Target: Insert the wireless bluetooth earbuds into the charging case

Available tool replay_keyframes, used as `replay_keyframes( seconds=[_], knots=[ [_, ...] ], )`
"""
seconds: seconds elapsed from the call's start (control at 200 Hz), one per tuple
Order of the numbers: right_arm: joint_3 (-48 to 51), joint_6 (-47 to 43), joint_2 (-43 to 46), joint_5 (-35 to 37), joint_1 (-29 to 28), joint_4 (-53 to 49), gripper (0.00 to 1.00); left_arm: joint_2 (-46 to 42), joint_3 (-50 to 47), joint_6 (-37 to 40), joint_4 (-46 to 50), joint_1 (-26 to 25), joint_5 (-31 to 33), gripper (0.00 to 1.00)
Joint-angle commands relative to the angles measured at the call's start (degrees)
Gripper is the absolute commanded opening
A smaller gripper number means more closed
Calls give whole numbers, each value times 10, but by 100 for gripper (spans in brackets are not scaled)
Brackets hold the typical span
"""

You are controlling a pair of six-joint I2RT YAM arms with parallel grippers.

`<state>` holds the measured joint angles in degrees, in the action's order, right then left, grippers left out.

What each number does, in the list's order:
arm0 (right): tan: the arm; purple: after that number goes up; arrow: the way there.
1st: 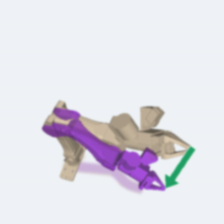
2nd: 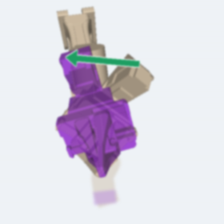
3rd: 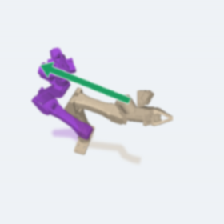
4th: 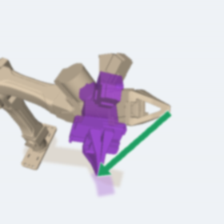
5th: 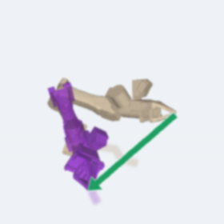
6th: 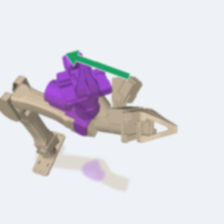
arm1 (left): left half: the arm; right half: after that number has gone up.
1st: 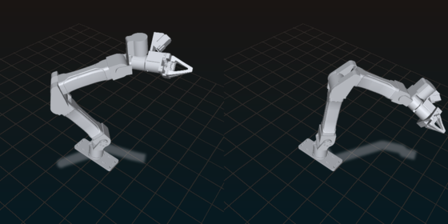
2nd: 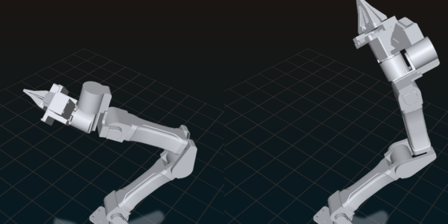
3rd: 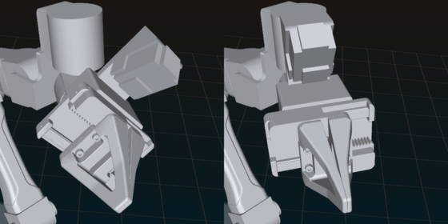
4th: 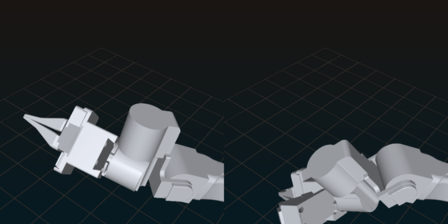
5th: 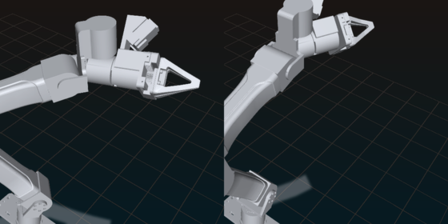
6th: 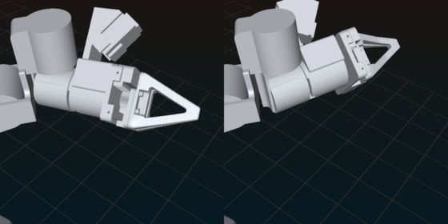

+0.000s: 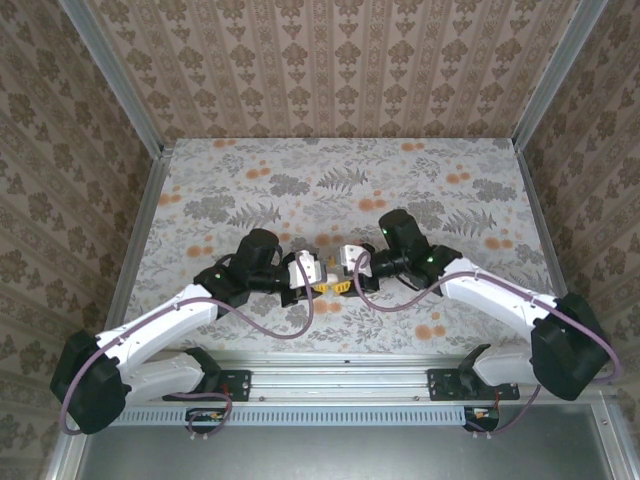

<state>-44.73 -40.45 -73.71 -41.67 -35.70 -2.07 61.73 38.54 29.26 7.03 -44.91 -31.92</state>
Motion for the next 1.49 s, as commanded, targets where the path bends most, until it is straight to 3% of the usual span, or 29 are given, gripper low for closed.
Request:
replay_keyframes(
  seconds=[0.0, 0.415, 0.615, 0.75, 1.235, 1.49],
  knots=[
    [46, 84, 29, -11, 4, 107, 55, -18, -12, -26, -38, 8, -30, 12],
    [81, 152, 43, -35, 8, 211, 59, -13, -24, -67, -97, 29, -100, 10],
    [116, 236, 75, -65, 44, 298, 59, -16, -81, -146, -257, 37, -109, 9],
    [123, 225, 110, -57, 49, 269, 61, -8, -102, -168, -320, 38, -107, 9],
    [88, 228, 76, -95, 48, 258, 63, 3, -100, -183, -345, 38, -140, 10],
    [79, 229, 55, -81, 49, 274, 62, 4, -95, -180, -334, 37, -143, 10]
  ],
)
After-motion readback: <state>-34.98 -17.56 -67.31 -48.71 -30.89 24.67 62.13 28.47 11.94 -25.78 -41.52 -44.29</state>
